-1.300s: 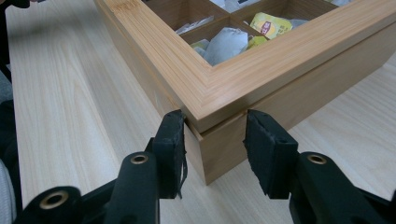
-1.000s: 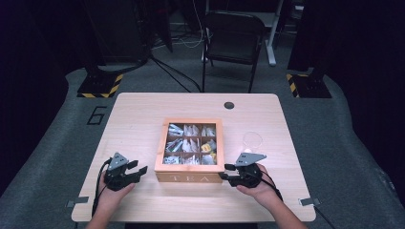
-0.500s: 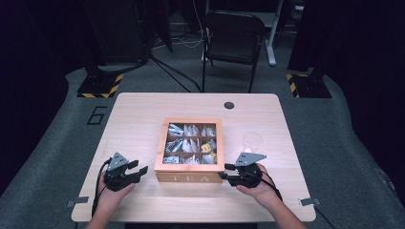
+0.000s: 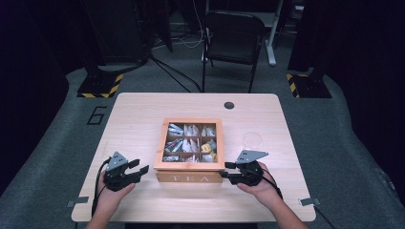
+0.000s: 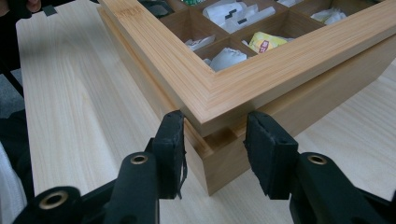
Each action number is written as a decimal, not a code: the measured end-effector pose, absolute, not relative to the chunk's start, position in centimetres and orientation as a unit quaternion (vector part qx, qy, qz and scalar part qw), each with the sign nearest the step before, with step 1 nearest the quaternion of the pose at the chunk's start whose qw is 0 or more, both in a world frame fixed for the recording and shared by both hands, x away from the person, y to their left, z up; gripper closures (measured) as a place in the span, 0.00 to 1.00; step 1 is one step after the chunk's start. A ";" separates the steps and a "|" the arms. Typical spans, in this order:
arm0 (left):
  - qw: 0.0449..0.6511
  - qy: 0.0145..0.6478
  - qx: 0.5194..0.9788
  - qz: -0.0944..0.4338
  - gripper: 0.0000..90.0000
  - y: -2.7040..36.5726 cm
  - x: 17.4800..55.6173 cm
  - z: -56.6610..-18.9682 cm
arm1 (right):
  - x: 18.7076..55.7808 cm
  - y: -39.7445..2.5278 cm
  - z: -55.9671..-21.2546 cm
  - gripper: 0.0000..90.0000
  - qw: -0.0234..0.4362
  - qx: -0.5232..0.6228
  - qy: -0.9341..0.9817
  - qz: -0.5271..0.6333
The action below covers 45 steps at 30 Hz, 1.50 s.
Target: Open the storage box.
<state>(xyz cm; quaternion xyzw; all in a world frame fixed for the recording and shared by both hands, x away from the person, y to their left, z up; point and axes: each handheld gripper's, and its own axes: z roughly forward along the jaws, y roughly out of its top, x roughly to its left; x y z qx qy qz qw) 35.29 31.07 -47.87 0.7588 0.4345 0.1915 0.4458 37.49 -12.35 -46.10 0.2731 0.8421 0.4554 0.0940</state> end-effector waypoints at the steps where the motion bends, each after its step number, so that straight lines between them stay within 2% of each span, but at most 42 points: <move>1: 0.449 0.430 0.760 0.190 0.53 30.9 35.1 -47.7 | 37.5 -12.4 -46.0 0.64 0.095 0.272 0.841 0.457; 25: 0.458 0.387 0.780 0.178 0.54 28.6 34.2 -46.8 | 37.5 -12.5 -45.6 0.64 0.093 0.278 0.836 0.464; 45: 0.458 0.371 0.788 0.179 0.59 26.3 34.6 -46.8 | 37.6 -12.4 -45.8 0.64 0.089 0.278 0.838 0.462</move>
